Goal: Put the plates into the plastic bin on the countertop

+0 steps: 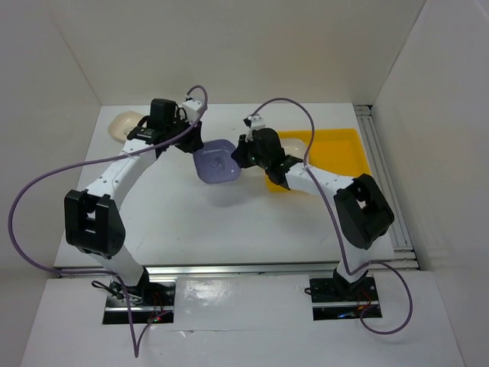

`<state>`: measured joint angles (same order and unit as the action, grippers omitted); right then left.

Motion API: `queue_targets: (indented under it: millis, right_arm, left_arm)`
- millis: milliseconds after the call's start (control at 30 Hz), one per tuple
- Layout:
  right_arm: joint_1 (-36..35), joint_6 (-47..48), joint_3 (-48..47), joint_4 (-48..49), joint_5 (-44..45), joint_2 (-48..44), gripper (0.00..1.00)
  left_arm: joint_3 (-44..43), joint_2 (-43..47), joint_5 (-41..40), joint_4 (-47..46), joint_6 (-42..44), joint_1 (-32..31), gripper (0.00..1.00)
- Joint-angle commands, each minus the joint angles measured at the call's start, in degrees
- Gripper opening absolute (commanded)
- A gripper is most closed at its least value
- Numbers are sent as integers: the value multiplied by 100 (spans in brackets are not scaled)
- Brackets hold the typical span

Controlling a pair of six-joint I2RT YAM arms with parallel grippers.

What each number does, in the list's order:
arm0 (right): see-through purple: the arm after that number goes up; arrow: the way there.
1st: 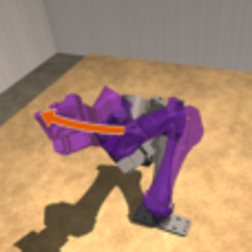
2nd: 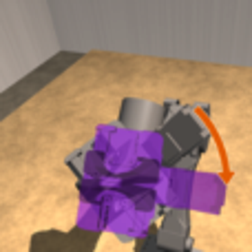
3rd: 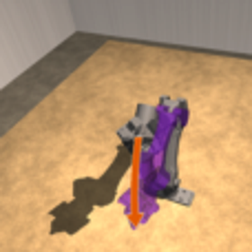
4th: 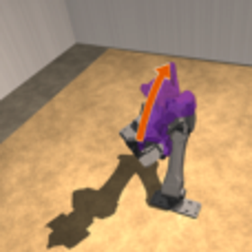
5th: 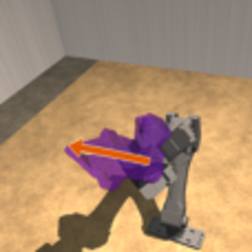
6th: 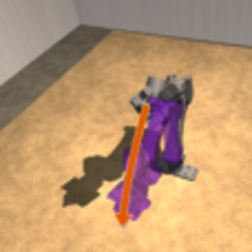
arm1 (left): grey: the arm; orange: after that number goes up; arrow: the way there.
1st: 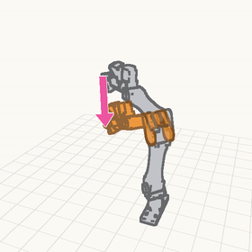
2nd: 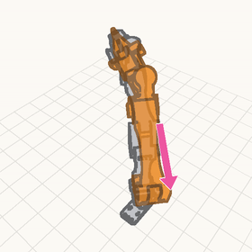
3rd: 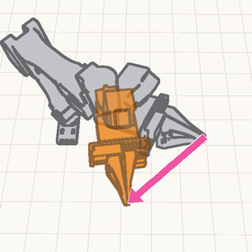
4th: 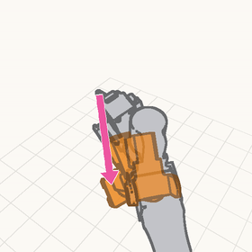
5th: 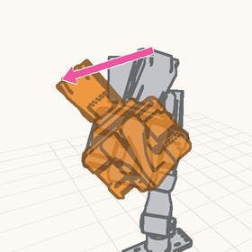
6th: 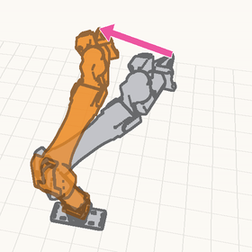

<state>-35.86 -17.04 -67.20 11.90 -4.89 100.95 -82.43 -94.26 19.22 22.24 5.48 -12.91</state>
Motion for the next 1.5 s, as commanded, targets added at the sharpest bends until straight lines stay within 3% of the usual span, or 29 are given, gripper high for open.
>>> queue_targets:
  millis: [0,33,100,400,567,767,800,833,867,900,1267,1467]
  right_arm:
    - [-9,95,-407,-275,276,-145,2]
    - [-9,95,-408,-389,417,-206,2]
    - [165,174,-487,-706,821,-355,0]
    - [1598,595,347,-777,761,-1129,0]
    - [2346,851,427,-724,506,-1068,0]
    - [2776,1045,181,-488,383,-542,2]
    - [2777,1045,-2,-487,322,-489,10]
    - [2838,1045,-73,-487,322,-488,31]
    - [2839,1045,-126,-548,322,-419,85]
    - [2839,1045,-127,-549,322,-418,100]
    - [2163,746,241,-267,418,-1024,100]
    - [1697,693,751,22,269,-1147,100]
  left_arm:
    - [-141,320,-58,-413,-301,-28,43]
    - [-141,320,-111,-413,-301,-28,70]
    - [-203,320,-112,-413,-372,24,100]
    - [-878,-302,-543,-29,-433,691,100]
    - [-1511,-848,-331,123,-381,1141,100]
    - [-2293,-1612,-911,123,-135,1387,100]
    - [-2521,-1839,-1042,123,-134,1387,100]
    - [-2645,-1842,-1043,175,-82,1387,100]
    - [-2759,-2077,-1104,175,-82,1457,100]
    - [-2874,-2192,-1105,228,-82,1458,100]
    - [-3674,-3177,-1158,44,-503,1967,100]
    - [-4334,-3907,-956,404,-723,2020,100]
